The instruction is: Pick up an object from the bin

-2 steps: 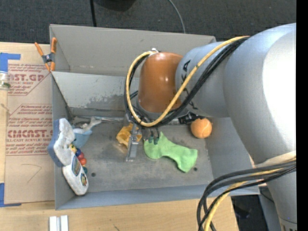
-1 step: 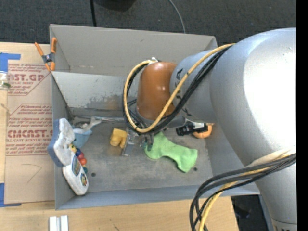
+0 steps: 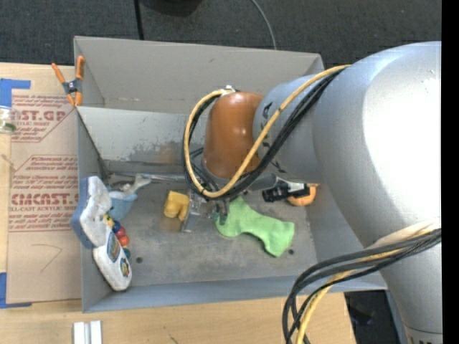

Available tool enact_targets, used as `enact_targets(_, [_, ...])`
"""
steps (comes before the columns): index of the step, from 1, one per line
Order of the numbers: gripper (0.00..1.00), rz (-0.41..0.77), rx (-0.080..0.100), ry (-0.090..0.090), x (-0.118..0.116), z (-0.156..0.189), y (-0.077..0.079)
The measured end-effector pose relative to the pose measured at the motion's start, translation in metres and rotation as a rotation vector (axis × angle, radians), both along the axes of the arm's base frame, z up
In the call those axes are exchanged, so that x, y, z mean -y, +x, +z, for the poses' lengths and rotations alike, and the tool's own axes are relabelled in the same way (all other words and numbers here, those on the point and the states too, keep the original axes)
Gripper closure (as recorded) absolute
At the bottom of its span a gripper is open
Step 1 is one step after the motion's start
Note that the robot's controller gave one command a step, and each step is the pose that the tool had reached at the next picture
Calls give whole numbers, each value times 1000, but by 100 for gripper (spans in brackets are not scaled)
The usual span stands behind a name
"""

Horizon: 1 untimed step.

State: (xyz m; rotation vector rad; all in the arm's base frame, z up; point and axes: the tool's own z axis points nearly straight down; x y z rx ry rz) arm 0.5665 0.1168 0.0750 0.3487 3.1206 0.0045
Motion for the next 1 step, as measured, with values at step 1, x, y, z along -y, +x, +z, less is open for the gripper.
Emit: enact_targets(1, [100, 22, 2, 1, -8, 99, 7])
